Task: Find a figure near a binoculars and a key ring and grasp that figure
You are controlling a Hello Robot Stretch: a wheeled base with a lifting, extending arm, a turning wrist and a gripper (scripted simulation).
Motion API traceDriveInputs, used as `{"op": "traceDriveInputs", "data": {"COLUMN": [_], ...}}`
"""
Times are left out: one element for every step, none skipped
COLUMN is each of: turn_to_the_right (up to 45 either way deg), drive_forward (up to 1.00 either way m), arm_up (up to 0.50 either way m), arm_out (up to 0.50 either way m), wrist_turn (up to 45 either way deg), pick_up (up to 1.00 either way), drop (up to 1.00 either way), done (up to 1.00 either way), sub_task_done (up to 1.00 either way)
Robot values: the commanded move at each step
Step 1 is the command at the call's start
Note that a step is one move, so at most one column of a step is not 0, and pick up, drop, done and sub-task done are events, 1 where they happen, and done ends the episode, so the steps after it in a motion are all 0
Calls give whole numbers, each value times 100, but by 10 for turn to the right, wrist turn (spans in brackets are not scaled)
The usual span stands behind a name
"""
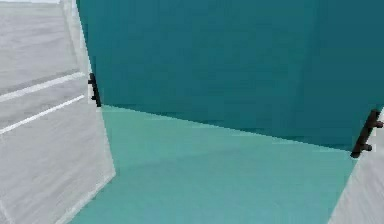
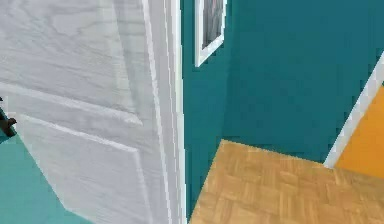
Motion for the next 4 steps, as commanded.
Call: {"op": "traceDriveInputs", "data": {"turn_to_the_right": [0, 60, 0, -390], "drive_forward": [100, 0, 45, 0], "arm_up": [0, 0, 0, 0], "arm_out": [0, 0, 0, 0], "wrist_turn": [0, 0, 0, 0], "pick_up": [0, 0, 0, 0], "drop": [0, 0, 0, 0], "done": [0, 0, 0, 0], "sub_task_done": [0, 0, 0, 0]}}
